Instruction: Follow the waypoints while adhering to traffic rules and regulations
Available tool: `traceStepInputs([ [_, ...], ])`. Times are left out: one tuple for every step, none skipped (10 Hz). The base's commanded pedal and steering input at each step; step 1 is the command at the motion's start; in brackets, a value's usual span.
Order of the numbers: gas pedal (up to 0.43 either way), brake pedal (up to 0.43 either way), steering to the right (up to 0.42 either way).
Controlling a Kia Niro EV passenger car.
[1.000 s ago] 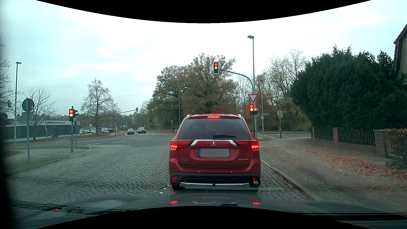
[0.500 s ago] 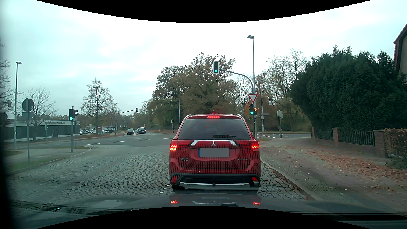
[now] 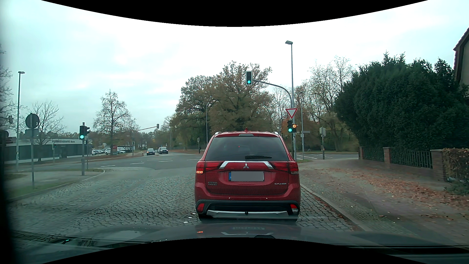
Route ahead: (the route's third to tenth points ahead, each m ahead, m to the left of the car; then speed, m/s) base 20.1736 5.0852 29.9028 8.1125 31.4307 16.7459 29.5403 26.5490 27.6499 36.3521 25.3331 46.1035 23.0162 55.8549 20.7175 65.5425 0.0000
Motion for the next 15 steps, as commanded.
traceStepInputs([
  [0.0, 0.366, -0.004],
  [0.0, 0.366, -0.004],
  [0.0, 0.366, -0.004],
  [0.0, 0.366, -0.004],
  [0.0, 0.366, -0.004],
  [0.0, 0.366, -0.004],
  [0.0, 0.366, -0.004],
  [0.0, 0.366, -0.004],
  [0.0, 0.366, -0.004],
  [0.0, 0.366, -0.004],
  [0.0, 0.366, -0.004],
  [0.0, 0.366, -0.004],
  [0.0, 0.366, -0.004],
  [0.0, 0.366, -0.004],
  [0.0, 0.366, -0.004],
])
